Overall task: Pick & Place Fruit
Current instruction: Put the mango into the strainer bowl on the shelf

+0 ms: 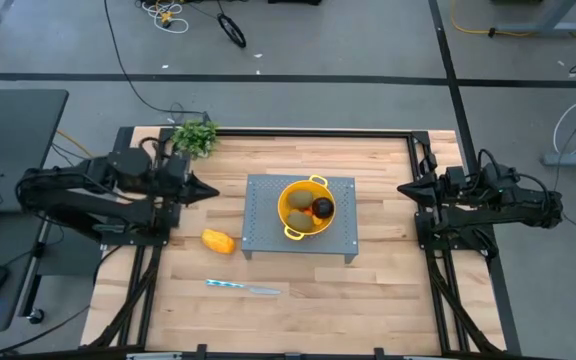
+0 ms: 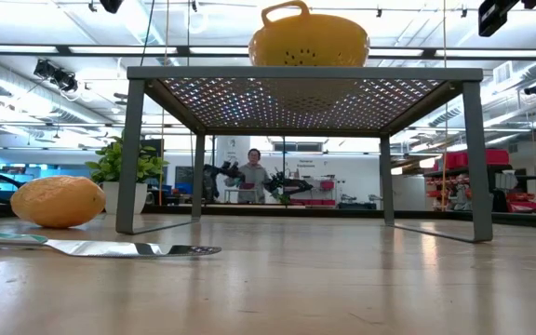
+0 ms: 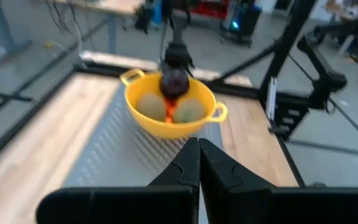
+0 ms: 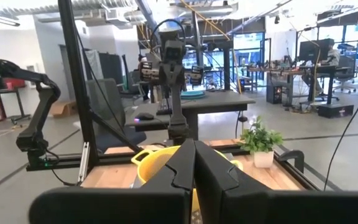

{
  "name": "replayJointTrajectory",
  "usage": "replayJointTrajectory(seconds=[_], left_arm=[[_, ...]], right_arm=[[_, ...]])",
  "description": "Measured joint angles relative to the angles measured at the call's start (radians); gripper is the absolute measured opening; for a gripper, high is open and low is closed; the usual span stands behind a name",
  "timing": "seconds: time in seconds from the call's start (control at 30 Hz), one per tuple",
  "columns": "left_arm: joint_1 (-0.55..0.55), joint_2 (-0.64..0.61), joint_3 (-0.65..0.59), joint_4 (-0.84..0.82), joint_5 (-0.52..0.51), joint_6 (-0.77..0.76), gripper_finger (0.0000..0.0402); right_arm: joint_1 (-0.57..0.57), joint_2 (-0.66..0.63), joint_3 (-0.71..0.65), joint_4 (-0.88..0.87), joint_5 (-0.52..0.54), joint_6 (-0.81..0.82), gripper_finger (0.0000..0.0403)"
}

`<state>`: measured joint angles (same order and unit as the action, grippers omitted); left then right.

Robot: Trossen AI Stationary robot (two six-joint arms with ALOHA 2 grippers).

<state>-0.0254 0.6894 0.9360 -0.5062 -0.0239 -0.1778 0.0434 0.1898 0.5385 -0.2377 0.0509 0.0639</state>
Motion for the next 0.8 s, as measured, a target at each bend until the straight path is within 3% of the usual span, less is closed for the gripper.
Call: replayJointTrajectory(seconds=[0.57, 0.8], left_arm=[[-0.058, 0.242, 0.000, -0.043, 0.196, -0.053, 0.0002], [-0.152, 0.263, -0.002, -0.099, 0.170, -0.092, 0.0002]], right_arm=[[0.000, 0.000, 0.000, -0.007, 0.000, 0.027, 0.0015], [0.000, 0.000, 0.000, -0.014, 0.000, 0.034, 0.0015]])
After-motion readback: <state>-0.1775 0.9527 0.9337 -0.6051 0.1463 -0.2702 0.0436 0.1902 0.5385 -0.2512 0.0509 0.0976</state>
